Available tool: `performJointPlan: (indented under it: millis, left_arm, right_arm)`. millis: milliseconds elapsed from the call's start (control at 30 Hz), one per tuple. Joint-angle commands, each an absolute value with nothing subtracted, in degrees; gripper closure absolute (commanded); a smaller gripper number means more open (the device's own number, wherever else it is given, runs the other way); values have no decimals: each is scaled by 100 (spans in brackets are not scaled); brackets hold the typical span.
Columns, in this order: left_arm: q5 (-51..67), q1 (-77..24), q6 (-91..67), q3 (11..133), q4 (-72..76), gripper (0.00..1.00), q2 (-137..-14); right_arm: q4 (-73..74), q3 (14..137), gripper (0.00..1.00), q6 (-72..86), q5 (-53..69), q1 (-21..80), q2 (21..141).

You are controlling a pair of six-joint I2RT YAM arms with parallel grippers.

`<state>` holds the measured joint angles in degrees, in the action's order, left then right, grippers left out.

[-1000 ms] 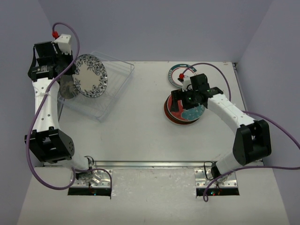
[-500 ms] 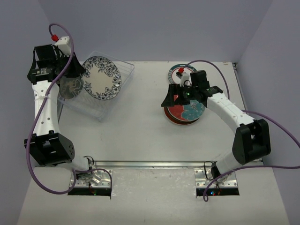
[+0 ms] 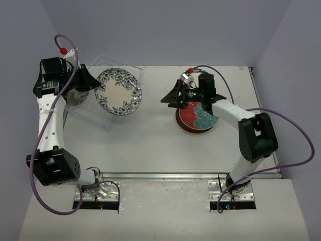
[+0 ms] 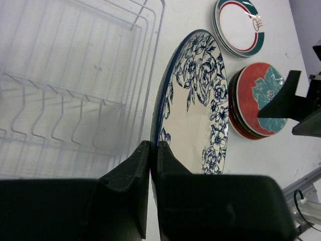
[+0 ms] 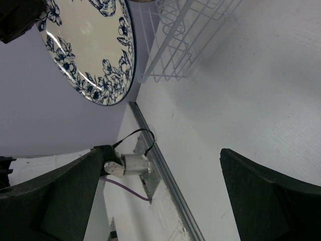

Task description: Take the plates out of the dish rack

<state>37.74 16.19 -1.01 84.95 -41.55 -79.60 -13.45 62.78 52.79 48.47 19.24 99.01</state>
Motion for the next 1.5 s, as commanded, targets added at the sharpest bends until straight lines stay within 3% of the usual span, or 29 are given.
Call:
performJointPlan:
  millis: [0, 400, 500, 600, 633, 667, 733, 800, 867, 1033, 1067, 1300, 1467]
  left_arm:
    - [4624, 1628, -534, 8332, -3403, 100, -7381]
    - [5276, 1608, -619, 7762, -3465, 100, -7124]
    - [5399, 1600, -641, 7578, -3472, 100, -7069]
    - [5539, 1573, -660, 7425, -3454, 100, -7012]
    - [5571, 1573, -668, 7401, -3454, 100, -6997]
    - [5572, 1557, -668, 7375, -3446, 100, -6996]
    - [5594, 1540, -668, 7334, -3445, 100, -6989]
    - [5538, 1530, -627, 7350, -3480, 100, -6988]
    - [5445, 1538, -563, 7374, -3595, 95, -6996]
    - [4977, 1538, -413, 7428, -3752, 8, -6987]
    - [4871, 1538, -414, 7447, -3744, 1, -6987]
    - [4510, 1538, -363, 7579, -3614, 0, -6970]
    - [4644, 1529, -477, 7523, -3373, 0, -7035]
  right_arm:
    - [-3080, 6371, 1, 6464, 5057, 2269, 10302]
    - [-3634, 7387, 1, 7021, 4879, 3085, 11222]
    - [-4025, 7459, 9, 7156, 4728, 3203, 11274]
    - [-4171, 7515, 36, 7349, 4623, 3217, 11312]
    - [-4234, 7523, 50, 7381, 4615, 3217, 11320]
    - [-4253, 7532, 51, 7399, 4614, 3217, 11320]
    - [-4238, 7442, 89, 7385, 4706, 3208, 11226]
    - [-4186, 7204, 100, 7295, 4757, 3166, 11028]
    - [-4067, 6979, 100, 7199, 4781, 3054, 10811]
    - [-3369, 5933, 100, 6617, 5067, 2292, 9691]
    - [-3139, 5794, 100, 6458, 5132, 2116, 9498]
    - [49, 5129, 100, 3574, 5054, 359, 7671]
    - [1052, 4798, 100, 2592, 5183, -890, 7284]
